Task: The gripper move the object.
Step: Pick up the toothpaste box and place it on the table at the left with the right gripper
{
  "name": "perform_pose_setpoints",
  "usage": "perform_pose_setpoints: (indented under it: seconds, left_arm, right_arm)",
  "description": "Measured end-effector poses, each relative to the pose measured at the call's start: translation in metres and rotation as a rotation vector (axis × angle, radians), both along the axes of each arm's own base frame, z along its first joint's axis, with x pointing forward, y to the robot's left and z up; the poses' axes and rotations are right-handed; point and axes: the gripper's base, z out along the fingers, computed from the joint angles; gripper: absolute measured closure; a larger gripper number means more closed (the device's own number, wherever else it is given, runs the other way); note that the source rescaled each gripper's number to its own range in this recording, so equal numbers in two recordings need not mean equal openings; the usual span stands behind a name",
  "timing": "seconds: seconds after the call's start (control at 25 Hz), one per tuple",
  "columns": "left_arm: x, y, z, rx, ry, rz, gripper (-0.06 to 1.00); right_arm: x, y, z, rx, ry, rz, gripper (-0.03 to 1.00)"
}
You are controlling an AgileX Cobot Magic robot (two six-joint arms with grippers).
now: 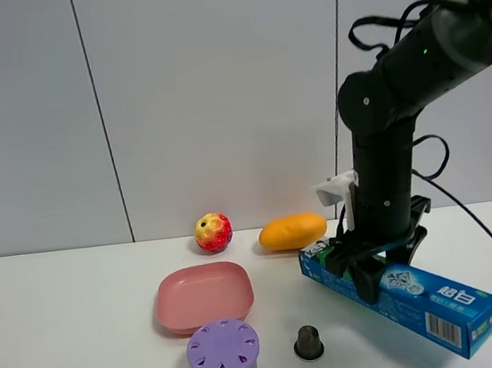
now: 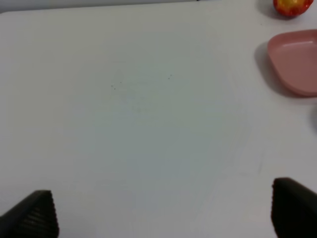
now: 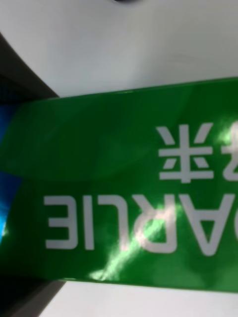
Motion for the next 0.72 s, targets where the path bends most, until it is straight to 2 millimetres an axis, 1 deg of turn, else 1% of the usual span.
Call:
perform_pose_setpoints:
  seconds: [0.08,0.16,0.24,0.32,0.36,0.44,0.56,0.68,0.72]
  left_arm:
    - [0.0,0.0,0.0,0.0,0.0,0.0,-0.06]
    - [0.0,0.0,0.0,0.0,0.0,0.0,-0.06]
    - [0.0,0.0,0.0,0.0,0.0,0.0,-0.06]
    - [0.0,0.0,0.0,0.001,0.0,0.0,-0.06]
    - [0.0,0.0,0.0,0.001,0.0,0.0,-0.06]
    - [0.0,0.0,0.0,0.001,0.0,0.0,-0.06]
    - [0.0,0.0,0.0,0.001,0.0,0.0,-0.06]
    - [0.0,0.0,0.0,0.001,0.0,0.0,-0.06]
    - [0.0,0.0,0.0,0.001,0.0,0.0,-0.06]
  right_arm:
    - [-0.009,-0.001,0.023,0.036,0.009,-0.031,0.96]
    - [-0.018,0.003,0.045,0.111,0.005,-0.066,0.96]
    - [-0.028,0.011,0.069,0.209,-0.03,-0.083,0.96]
    - [-0.038,0.025,0.098,0.323,-0.078,-0.08,0.96]
    - [-0.042,0.033,0.114,0.381,-0.101,-0.079,0.96]
    - [-0.05,0.056,0.143,0.493,-0.139,-0.059,0.96]
    - [-0.062,0.093,0.178,0.631,-0.192,-0.008,0.96]
    - [-0.066,0.128,0.201,0.753,-0.246,0.005,0.96]
    - [-0.065,0.139,0.203,0.784,-0.252,-0.004,0.96]
